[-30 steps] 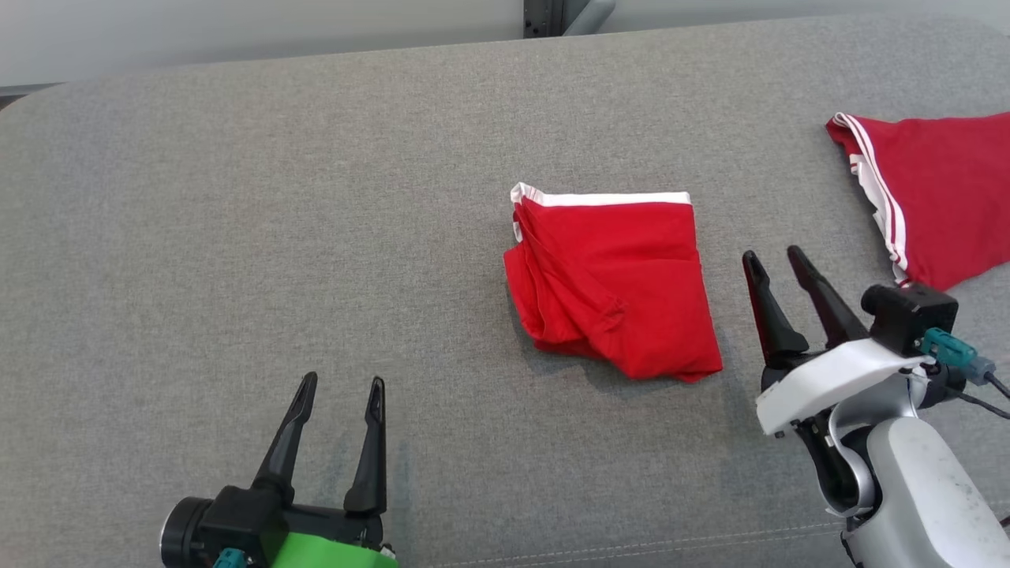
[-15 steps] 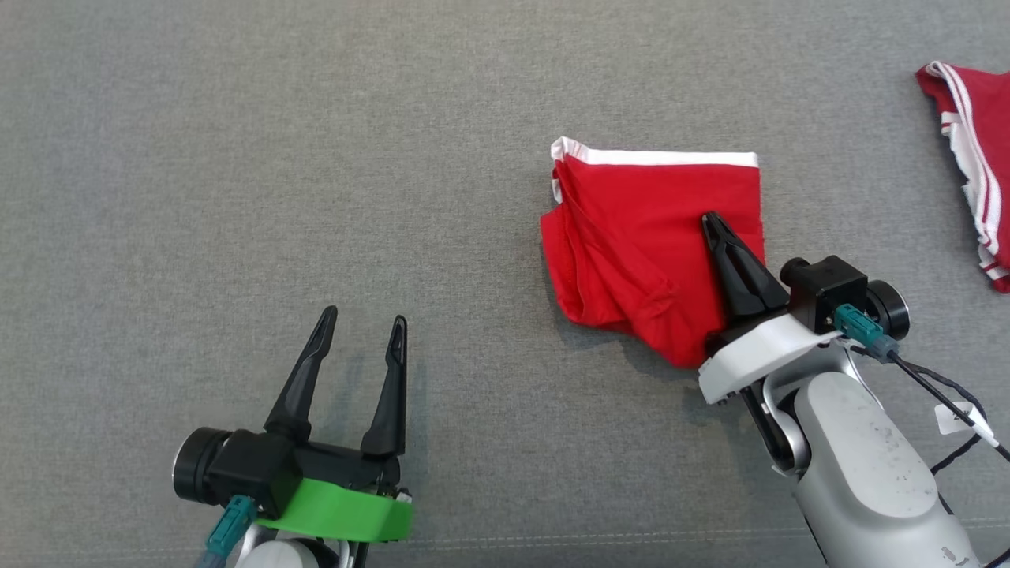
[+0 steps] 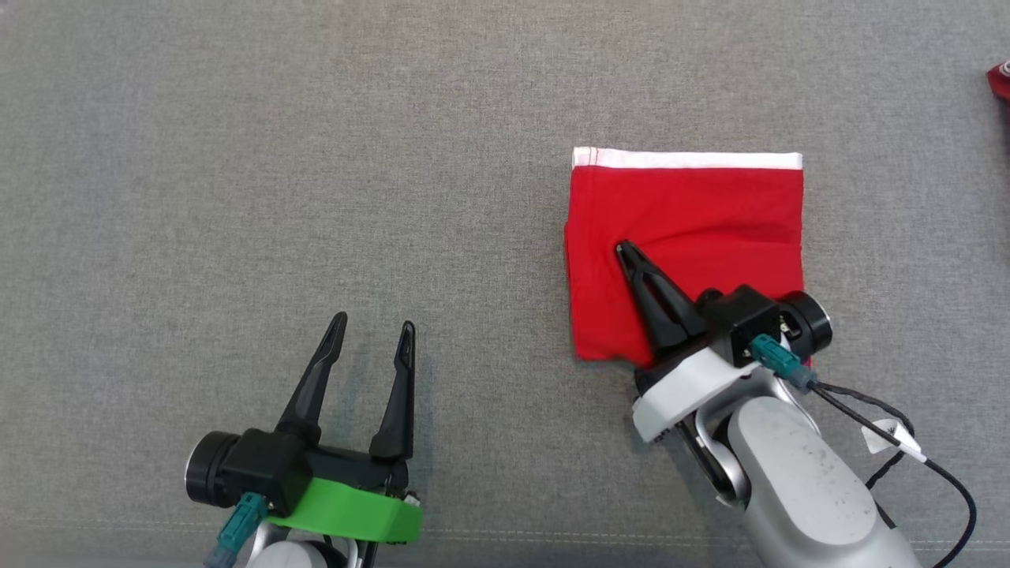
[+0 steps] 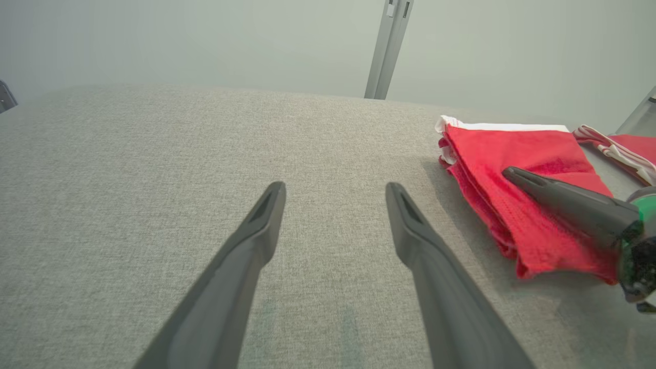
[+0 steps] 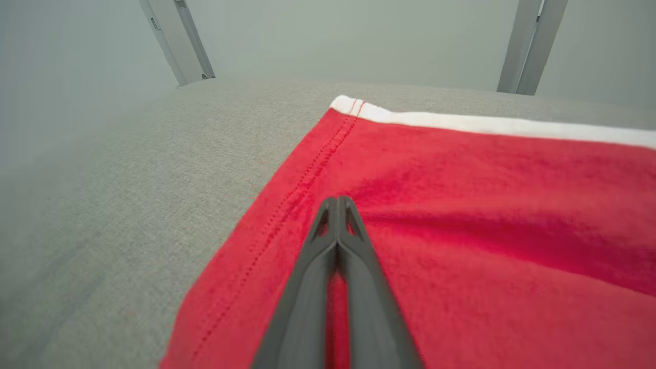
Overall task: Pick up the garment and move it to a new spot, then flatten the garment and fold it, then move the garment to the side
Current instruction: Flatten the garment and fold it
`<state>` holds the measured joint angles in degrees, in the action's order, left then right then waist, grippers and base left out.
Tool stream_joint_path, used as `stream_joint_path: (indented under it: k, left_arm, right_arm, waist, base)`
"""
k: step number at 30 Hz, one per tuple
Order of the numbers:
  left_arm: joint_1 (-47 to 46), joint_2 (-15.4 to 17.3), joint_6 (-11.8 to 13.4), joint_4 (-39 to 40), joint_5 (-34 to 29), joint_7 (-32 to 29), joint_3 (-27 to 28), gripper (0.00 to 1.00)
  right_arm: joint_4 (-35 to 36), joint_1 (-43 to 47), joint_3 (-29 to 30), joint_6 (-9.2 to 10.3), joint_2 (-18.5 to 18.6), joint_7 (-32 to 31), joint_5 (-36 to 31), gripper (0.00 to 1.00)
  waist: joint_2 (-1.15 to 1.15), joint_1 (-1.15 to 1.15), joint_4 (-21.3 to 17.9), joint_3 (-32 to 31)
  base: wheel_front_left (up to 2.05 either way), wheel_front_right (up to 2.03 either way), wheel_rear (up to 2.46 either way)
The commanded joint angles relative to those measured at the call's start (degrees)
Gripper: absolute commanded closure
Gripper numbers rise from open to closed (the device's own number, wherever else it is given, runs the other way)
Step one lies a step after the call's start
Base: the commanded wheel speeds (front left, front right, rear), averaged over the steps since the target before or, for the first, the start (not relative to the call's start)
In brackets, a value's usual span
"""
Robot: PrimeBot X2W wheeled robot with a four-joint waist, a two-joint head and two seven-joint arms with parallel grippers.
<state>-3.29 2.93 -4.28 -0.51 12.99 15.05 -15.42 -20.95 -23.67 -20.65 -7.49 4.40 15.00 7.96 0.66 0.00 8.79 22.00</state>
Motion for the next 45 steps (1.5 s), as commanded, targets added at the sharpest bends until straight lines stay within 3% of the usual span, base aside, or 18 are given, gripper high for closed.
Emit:
stream_joint_path:
  k: [1,10,17,18,20,21,34,45]
  left_arm:
    - [-0.47,-0.02,0.29,-0.18,0.1,0.14,-0.09,0.0]
    - [0.98,-0.01,0.93,-0.77,0.76,0.14,-0.29,0.0]
    - [3.99,0.0,1.45,-1.16,0.22,0.14,3.3,0.0]
    - [4.74,0.0,1.37,-1.38,0.18,0.14,3.74,0.0]
    - [6.6,0.0,1.06,-2.18,-0.14,0.15,4.82,0.0]
    - [7.58,0.0,0.95,-2.59,-0.26,0.14,5.48,0.0]
    - [14.18,0.0,0.18,-3.13,-1.31,0.14,10.43,0.0]
    - [18.04,0.0,-1.37,-4.99,-3.18,0.14,14.41,0.0]
  right_arm:
    - [-0.01,0.57,-0.78,0.01,-0.1,0.23,0.44,1.0]
    - [-4.97,-0.14,-5.3,0.01,-0.96,0.2,1.88,1.0]
    - [-0.51,4.06,-0.55,0.01,-1.23,0.2,1.93,1.0]
    - [0.31,5.32,0.41,0.01,-1.19,0.2,1.82,0.94]
    - [2.08,8.22,2.73,0.01,-0.76,0.2,1.22,0.49]
    - [2.99,9.74,4.17,0.01,-0.35,0.2,0.74,0.0]
    - [10.77,24.21,17.24,0.01,2.1,0.2,-1.09,0.0]
    - [9.13,29.12,24.73,0.01,0.68,0.2,-1.74,0.0]
  waist:
    - [-0.66,0.0,-0.06,-0.39]
    - [-0.66,0.0,-0.17,-2.59]
    - [-0.66,0.0,-2.46,-8.03]
    - [-0.66,0.0,-2.93,-9.18]
    - [-0.66,0.0,-3.96,-12.17]
    - [-0.66,0.0,-4.53,-13.57]
    - [-0.66,0.0,-7.86,-22.74]
    - [-0.66,0.0,-8.66,-25.8]
  base:
    - [0.0,0.0,0.0]
    - [0.0,0.0,0.0]
    - [0.0,0.0,0.0]
    - [0.0,0.0,0.0]
    - [0.0,0.0,0.0]
    - [0.0,0.0,0.0]
    - [0.0,0.0,0.0]
    - [0.0,0.0,0.0]
